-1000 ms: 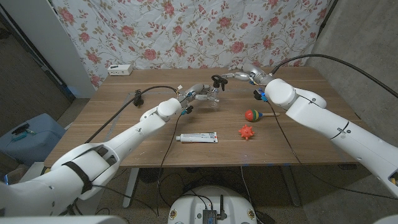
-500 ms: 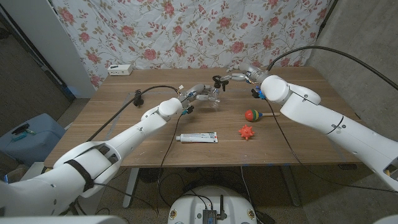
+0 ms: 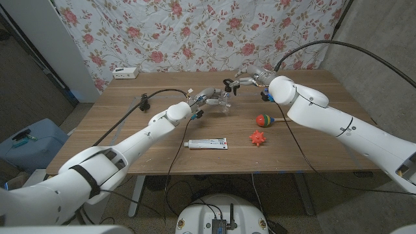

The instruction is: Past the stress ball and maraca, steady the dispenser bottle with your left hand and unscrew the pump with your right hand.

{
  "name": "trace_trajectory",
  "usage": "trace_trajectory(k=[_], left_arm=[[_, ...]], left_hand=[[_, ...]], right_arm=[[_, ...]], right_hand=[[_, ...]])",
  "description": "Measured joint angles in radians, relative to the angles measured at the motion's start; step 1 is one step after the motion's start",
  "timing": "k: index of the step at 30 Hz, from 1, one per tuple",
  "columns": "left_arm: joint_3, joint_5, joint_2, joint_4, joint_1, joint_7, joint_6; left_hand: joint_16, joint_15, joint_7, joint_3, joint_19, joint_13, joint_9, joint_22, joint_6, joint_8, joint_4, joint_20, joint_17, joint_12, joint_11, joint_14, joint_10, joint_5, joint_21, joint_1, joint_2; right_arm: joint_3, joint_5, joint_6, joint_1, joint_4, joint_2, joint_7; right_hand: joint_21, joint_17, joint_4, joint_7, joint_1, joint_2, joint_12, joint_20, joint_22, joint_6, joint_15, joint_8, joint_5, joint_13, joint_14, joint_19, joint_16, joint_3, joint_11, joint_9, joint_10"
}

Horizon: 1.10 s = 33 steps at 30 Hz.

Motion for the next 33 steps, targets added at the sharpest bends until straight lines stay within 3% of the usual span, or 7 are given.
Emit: trace_trajectory(k=[8, 26, 33], left_arm=[[0.005, 0.0, -0.009, 0.014, -0.006, -0.006, -0.004], [0.012, -0.001, -0.012, 0.011, -0.007, -0.011, -0.004], [0.013, 0.001, -0.007, -0.007, 0.0, -0.011, 0.005]], left_hand=[[-0.002, 0.004, 0.0, 0.0, 0.0, 0.0, 0.0, 0.0, 0.0, 0.0, 0.0, 0.0, 0.0, 0.004, 0.005, 0.006, 0.005, -0.002, 0.0, 0.0, 0.0], [-0.009, 0.007, 0.0, 0.004, 0.0, 0.0, 0.0, 0.0, 0.0, 0.006, -0.004, 0.0, 0.0, 0.004, 0.005, 0.01, 0.005, 0.005, 0.0, 0.0, 0.0], [-0.01, 0.007, 0.0, 0.008, 0.0, 0.0, 0.0, 0.0, 0.0, 0.01, -0.008, 0.0, 0.0, 0.008, 0.005, 0.01, 0.005, 0.005, 0.0, 0.0, 0.0]], right_arm=[[-0.025, -0.046, -0.022, 0.016, 0.0, 0.009, 0.018], [-0.05, -0.112, -0.026, 0.036, 0.021, 0.022, 0.063], [-0.053, -0.127, -0.026, 0.038, 0.025, 0.023, 0.079]], right_hand=[[0.0, 0.0, 0.0, -0.028, 0.034, -0.002, 0.004, 0.0, 0.0, 0.039, 0.0, 0.015, -0.002, 0.0, 0.0, 0.0, 0.0, 0.017, 0.0, 0.003, 0.0], [0.008, -0.003, 0.004, -0.057, 0.087, -0.01, 0.004, 0.001, 0.0, 0.1, -0.004, 0.036, -0.011, 0.0, 0.004, 0.007, 0.0, 0.041, 0.0, 0.003, 0.008], [0.008, -0.003, 0.003, -0.084, 0.125, -0.013, 0.008, 0.002, 0.0, 0.134, -0.009, 0.049, -0.015, 0.0, 0.009, 0.01, 0.0, 0.058, -0.006, 0.003, 0.013]])
